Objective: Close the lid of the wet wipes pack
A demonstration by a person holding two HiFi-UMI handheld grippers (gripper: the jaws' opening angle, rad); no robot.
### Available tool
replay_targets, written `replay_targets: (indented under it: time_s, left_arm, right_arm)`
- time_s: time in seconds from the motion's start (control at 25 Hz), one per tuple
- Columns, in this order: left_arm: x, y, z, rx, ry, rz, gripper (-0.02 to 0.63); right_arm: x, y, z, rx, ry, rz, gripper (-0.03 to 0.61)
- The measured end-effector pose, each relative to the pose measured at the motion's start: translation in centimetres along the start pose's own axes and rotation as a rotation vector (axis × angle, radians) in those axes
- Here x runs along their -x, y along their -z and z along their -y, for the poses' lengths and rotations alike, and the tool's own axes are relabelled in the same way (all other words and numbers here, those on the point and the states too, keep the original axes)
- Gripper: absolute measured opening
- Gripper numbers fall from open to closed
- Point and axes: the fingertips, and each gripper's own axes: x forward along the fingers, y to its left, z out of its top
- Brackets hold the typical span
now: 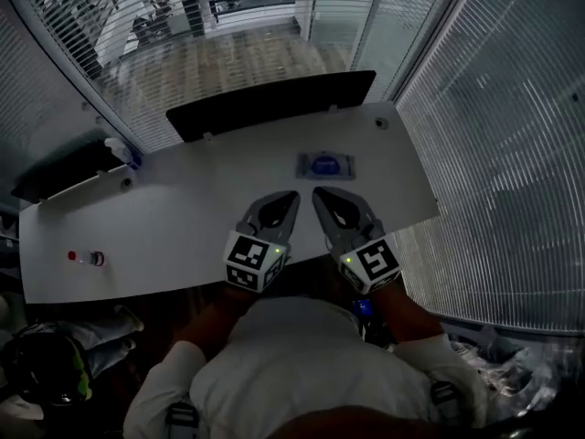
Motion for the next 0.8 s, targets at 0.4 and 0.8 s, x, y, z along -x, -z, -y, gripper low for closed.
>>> replay_targets:
  time_s: [0.4,0.8]
  left_arm:
    - [5.4,-2.6,3.8,-0.055,0.047,0.084,0.003]
    - [6.3,-1.6,3.7,-0.031,0.017,0.099,0.003]
  right_arm:
    - [3.8,-3.1,-4.8,0.002,0.024,0.04,0.0]
    - [4.1,-3.3,-7.2,-0.065,-0.006,0.072,0.0]
